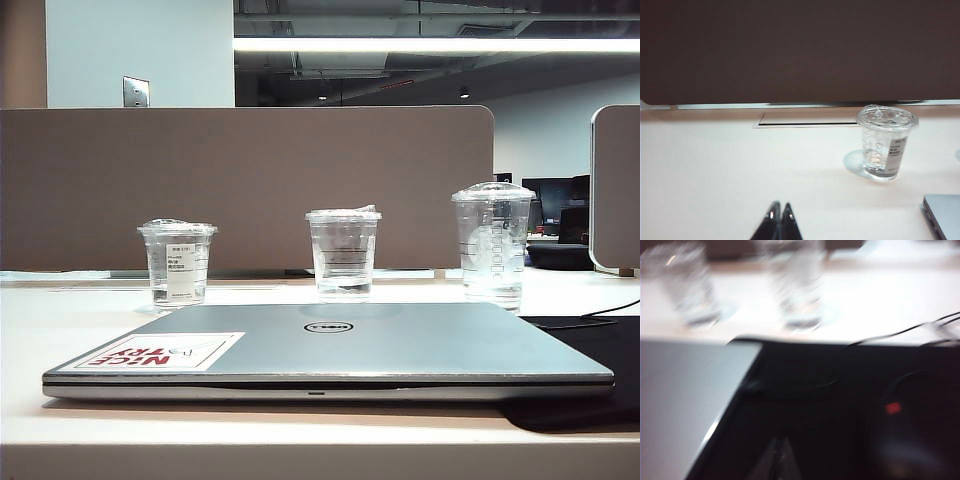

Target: Pick up the coffee cup on the middle and place it on the left side of the laptop.

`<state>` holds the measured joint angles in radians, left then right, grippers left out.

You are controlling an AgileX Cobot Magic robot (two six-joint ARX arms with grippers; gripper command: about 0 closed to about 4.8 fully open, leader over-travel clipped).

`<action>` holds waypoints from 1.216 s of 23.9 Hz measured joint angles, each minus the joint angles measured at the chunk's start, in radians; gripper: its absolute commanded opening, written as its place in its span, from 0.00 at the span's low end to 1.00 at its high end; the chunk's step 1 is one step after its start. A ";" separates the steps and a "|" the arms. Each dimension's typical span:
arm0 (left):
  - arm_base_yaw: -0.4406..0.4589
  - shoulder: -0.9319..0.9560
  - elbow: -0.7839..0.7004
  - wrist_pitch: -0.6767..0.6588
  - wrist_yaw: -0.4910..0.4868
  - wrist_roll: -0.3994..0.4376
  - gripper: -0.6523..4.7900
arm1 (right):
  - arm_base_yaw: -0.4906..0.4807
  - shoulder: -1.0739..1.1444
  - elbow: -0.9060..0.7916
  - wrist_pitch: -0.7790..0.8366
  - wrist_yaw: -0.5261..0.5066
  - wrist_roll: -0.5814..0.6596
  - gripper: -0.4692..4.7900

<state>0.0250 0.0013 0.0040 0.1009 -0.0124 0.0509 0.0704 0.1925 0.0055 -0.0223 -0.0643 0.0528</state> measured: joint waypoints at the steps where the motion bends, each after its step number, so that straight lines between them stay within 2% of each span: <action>1: 0.000 0.000 0.000 0.000 0.023 -0.007 0.11 | 0.059 0.033 0.000 -0.003 0.000 0.000 0.08; 4: 0.000 0.000 0.000 0.000 0.108 -0.089 0.11 | 0.157 0.055 0.000 -0.003 0.000 0.000 0.08; 5: 0.000 0.000 0.000 0.003 0.180 -0.151 0.11 | 0.203 0.056 0.000 -0.003 0.000 0.000 0.08; 7: -0.005 0.000 0.000 0.023 0.302 -0.210 0.11 | 0.235 0.056 0.000 -0.003 -0.004 0.000 0.08; 9: -0.031 0.000 0.000 0.064 0.375 -0.224 0.11 | 0.244 0.056 0.000 -0.003 -0.004 0.000 0.08; 14: -0.150 0.091 0.007 0.130 0.294 -0.225 0.11 | 0.244 0.056 0.000 -0.003 -0.004 0.000 0.08; 16: -0.224 0.216 0.005 0.246 0.285 -0.223 0.11 | 0.244 0.057 0.000 -0.003 -0.004 0.000 0.08; 18: -0.276 0.336 0.016 0.370 0.251 -0.177 0.11 | 0.244 0.057 0.000 -0.002 -0.004 0.000 0.08; 21: -0.299 0.472 0.055 0.413 0.229 -0.108 0.11 | 0.244 0.057 0.000 -0.002 -0.004 0.000 0.08; 23: -0.300 0.710 0.129 0.480 0.233 -0.066 0.13 | 0.244 0.057 0.000 -0.002 -0.004 0.000 0.08; 24: -0.300 0.761 0.138 0.510 0.233 -0.064 0.18 | 0.244 0.057 0.000 -0.002 -0.004 0.000 0.08; 25: -0.300 0.825 0.151 0.551 0.233 -0.063 0.32 | 0.244 0.057 0.000 -0.002 -0.004 0.000 0.08; 26: -0.300 0.935 0.180 0.638 0.249 -0.061 0.39 | 0.244 0.057 0.000 -0.002 -0.004 0.000 0.08; 28: -0.300 1.132 0.264 0.779 0.312 -0.050 0.60 | 0.244 0.057 0.000 -0.002 -0.004 0.000 0.08; 29: -0.300 1.234 0.323 0.821 0.349 -0.050 0.65 | 0.244 0.057 0.000 -0.002 -0.004 0.000 0.08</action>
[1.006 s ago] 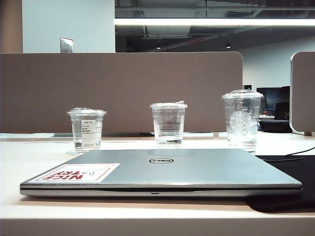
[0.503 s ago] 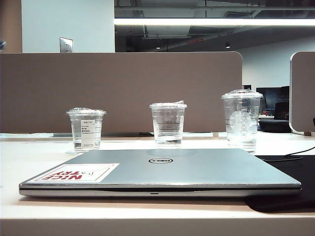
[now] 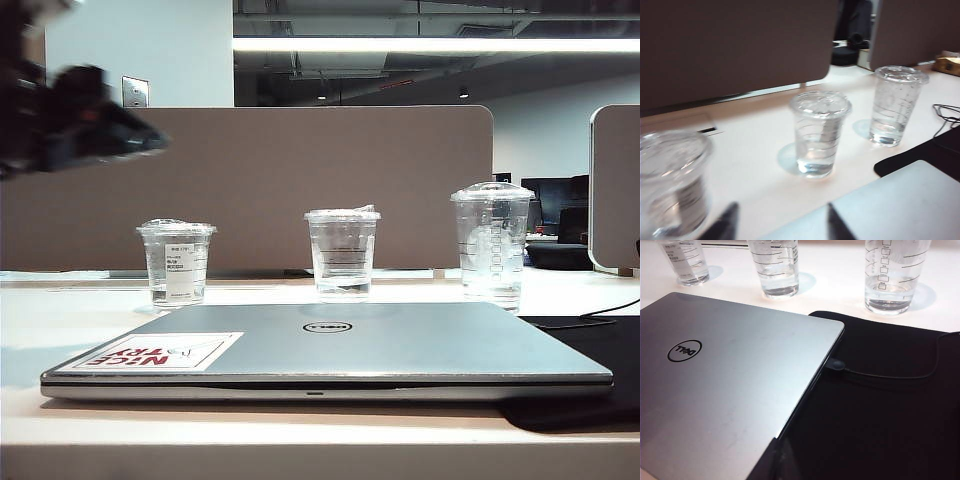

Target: Pick up the coffee cup on the middle and place it on the left side of the laptop.

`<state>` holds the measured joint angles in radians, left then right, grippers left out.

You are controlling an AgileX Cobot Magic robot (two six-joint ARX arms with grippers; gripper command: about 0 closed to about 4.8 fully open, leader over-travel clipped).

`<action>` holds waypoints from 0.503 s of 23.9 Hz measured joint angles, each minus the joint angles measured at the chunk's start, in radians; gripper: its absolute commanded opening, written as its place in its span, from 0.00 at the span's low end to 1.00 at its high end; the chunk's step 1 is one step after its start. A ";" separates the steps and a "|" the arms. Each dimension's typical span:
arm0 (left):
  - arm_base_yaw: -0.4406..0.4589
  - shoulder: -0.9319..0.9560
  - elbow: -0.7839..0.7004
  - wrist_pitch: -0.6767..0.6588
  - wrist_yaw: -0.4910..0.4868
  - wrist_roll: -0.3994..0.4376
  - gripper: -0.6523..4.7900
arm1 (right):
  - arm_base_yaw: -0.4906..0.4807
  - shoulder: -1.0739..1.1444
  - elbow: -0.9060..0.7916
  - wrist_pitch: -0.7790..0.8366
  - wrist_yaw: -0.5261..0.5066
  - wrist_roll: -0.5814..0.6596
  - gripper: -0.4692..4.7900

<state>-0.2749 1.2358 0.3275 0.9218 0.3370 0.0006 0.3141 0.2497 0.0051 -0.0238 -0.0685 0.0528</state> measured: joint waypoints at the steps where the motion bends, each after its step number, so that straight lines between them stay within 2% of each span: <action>1: 0.000 0.064 0.045 0.009 0.027 0.001 0.82 | 0.000 0.000 0.000 0.000 0.000 0.000 0.08; 4: 0.000 0.265 0.200 0.009 0.104 0.003 1.00 | 0.000 0.000 0.000 0.000 0.000 0.000 0.08; 5: -0.001 0.366 0.284 0.011 0.116 0.003 1.00 | 0.000 0.000 0.000 0.001 0.000 0.000 0.08; 9: 0.000 0.576 0.451 -0.012 0.133 -0.005 1.00 | 0.000 0.000 0.000 0.003 0.000 0.000 0.08; 12: -0.002 0.642 0.524 -0.051 0.180 -0.032 1.00 | 0.000 0.000 0.000 0.003 0.000 0.000 0.08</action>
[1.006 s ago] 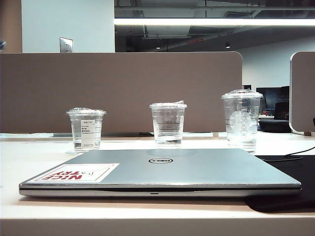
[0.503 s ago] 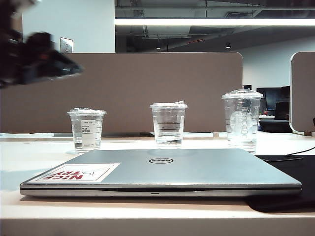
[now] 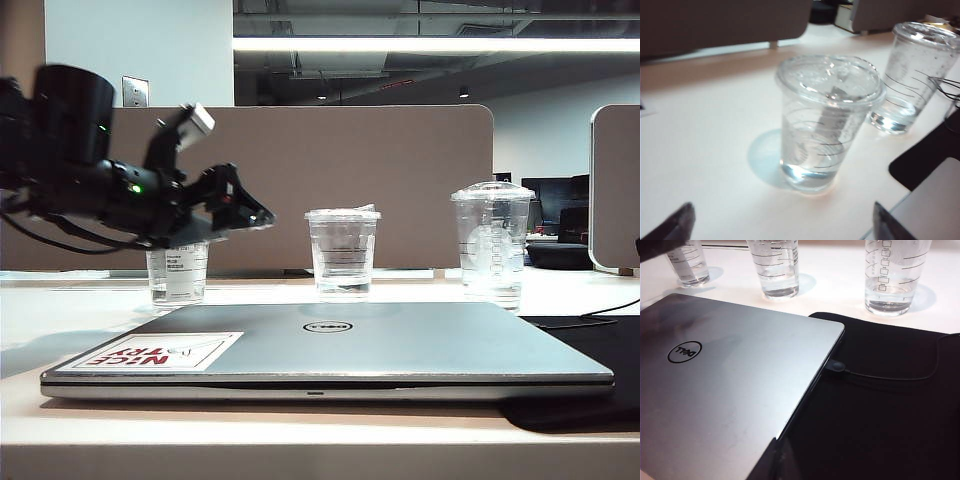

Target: Pick up the coffee cup on the middle and place it on the left side of the laptop.

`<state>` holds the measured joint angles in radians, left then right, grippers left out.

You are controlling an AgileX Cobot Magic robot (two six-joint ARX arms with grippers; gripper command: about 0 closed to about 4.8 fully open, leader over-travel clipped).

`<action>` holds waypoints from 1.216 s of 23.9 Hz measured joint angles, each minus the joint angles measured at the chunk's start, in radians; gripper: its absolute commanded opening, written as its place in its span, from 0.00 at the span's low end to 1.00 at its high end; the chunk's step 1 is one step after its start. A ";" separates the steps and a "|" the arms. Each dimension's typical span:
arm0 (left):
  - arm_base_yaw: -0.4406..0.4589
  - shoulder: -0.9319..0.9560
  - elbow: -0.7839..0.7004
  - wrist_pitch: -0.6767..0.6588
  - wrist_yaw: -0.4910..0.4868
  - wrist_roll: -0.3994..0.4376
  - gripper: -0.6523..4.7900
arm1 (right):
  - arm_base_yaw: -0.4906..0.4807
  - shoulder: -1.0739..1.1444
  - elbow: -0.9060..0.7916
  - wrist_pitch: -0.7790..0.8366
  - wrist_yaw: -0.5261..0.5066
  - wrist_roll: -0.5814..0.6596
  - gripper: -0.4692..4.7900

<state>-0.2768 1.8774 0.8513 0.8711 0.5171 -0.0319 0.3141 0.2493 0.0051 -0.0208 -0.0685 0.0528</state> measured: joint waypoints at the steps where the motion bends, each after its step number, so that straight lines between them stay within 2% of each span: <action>1: -0.003 0.016 0.016 -0.008 0.014 -0.003 1.00 | 0.000 0.000 0.000 0.000 0.000 0.000 0.08; 3: -0.018 0.064 0.075 -0.037 0.033 -0.006 1.00 | 0.000 0.000 0.000 0.000 0.000 0.000 0.08; 15: -0.122 0.326 0.395 -0.143 -0.006 -0.006 1.00 | 0.000 0.001 0.000 0.000 0.000 0.000 0.08; 18: -0.133 0.375 0.476 -0.213 -0.024 -0.005 1.00 | 0.000 0.002 0.000 0.000 0.000 0.000 0.08; 29: -0.138 0.484 0.634 -0.229 -0.023 -0.006 1.00 | 0.000 0.003 0.000 0.000 0.000 0.000 0.08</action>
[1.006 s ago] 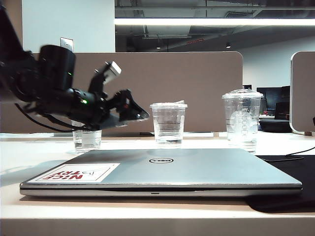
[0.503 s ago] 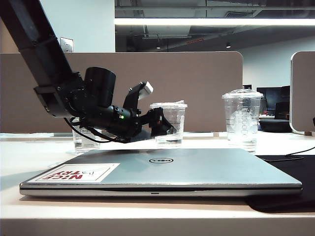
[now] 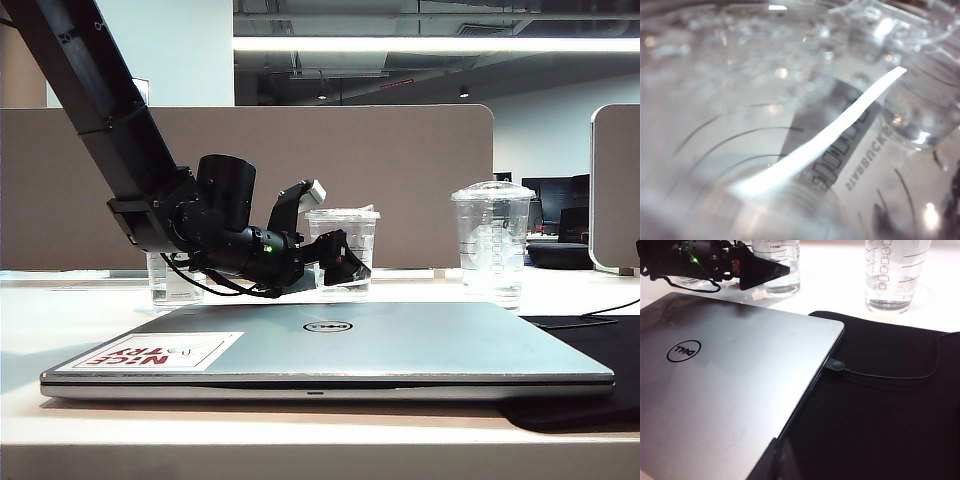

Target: Pick up the coffee cup on the middle and place it on the left side of the laptop.

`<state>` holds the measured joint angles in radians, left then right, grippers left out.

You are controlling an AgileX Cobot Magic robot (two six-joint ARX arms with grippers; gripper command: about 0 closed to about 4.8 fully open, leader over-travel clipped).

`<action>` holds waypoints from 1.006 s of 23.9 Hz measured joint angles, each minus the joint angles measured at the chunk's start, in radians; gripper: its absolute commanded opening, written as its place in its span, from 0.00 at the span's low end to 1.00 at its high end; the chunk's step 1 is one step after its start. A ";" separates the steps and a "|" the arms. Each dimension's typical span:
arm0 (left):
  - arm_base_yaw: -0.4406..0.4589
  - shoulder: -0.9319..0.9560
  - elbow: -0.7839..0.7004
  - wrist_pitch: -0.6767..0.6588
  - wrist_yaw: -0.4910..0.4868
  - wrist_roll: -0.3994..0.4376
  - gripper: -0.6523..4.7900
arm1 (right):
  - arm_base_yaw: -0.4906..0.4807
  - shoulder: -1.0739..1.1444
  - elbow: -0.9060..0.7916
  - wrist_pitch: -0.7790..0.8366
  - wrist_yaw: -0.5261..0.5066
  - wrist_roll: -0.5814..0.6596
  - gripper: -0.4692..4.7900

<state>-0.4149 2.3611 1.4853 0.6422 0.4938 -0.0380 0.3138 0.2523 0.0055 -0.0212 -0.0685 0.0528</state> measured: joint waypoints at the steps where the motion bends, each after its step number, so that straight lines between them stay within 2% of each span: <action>1: 0.000 0.003 0.004 0.000 0.000 0.000 1.00 | 0.000 0.000 0.000 0.000 0.000 0.000 0.08; 7: -0.008 0.010 0.016 -0.003 -0.005 0.000 1.00 | 0.000 0.004 0.000 0.000 0.000 0.000 0.08; 8: -0.008 0.010 0.016 -0.003 -0.005 0.000 0.97 | 0.000 0.004 0.000 0.000 0.000 0.000 0.08; 9: -0.008 0.010 0.016 -0.003 -0.005 0.000 0.88 | 0.000 0.004 0.000 0.000 0.000 0.000 0.08; 10: -0.008 0.010 0.016 -0.003 -0.005 0.001 0.86 | 0.000 0.004 0.000 0.000 0.000 0.000 0.08; 16: -0.008 0.010 0.016 -0.001 -0.005 0.007 0.83 | 0.000 0.005 0.000 0.000 0.000 0.000 0.08; 19: -0.008 0.010 0.016 -0.001 -0.005 0.007 0.71 | 0.000 0.005 0.000 0.000 0.000 0.000 0.08; 24: -0.008 0.010 0.016 0.004 -0.003 0.008 0.71 | 0.000 0.005 0.000 0.000 0.000 0.000 0.08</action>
<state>-0.4225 2.3711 1.5017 0.6464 0.4908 -0.0296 0.3141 0.2569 0.0055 -0.0212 -0.0685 0.0528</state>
